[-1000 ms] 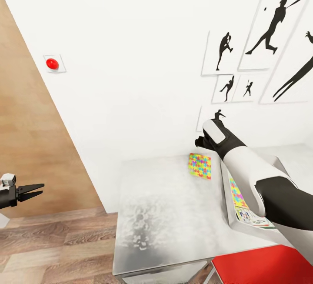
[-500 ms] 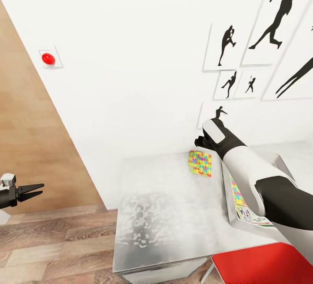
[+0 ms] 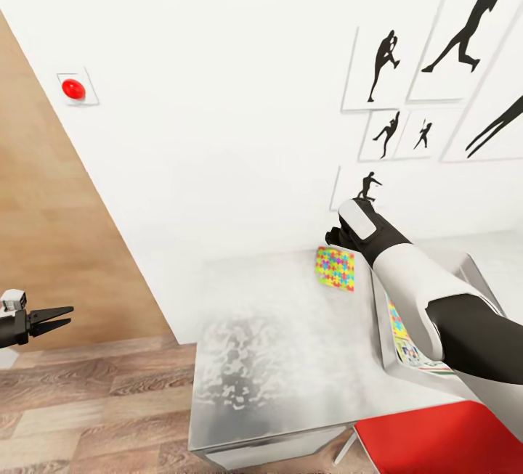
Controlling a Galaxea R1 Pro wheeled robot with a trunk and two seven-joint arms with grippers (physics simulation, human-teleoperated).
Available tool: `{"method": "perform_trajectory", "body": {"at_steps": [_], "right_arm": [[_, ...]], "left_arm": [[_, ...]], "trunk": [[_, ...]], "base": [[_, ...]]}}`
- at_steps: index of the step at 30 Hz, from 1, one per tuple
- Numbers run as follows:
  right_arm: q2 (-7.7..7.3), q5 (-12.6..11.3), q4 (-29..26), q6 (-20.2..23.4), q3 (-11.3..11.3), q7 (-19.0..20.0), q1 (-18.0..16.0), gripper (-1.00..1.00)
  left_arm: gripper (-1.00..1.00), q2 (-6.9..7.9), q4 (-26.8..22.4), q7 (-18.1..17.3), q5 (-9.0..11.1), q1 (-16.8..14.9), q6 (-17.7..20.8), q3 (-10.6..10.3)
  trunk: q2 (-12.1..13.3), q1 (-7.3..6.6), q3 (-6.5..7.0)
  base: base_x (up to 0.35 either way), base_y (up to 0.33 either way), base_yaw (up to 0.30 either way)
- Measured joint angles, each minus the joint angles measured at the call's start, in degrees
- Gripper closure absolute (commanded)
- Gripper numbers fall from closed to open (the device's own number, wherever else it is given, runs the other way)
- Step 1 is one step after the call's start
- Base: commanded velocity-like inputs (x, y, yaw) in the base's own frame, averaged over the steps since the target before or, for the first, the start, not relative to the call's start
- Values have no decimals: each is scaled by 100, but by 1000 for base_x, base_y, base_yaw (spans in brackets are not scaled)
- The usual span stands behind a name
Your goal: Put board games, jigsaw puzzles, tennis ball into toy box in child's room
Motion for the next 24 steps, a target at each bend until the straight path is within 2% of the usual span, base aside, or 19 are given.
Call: {"method": "perform_trajectory", "body": {"at_steps": [24], "right_arm": [[-52,-10,0,-6,4,-7,-15,-100]], "left_arm": [[-100,1,0,0,-3,0,0,-6]], "trunk": [[0,0,-228]], "base": [[0,0,0]]}}
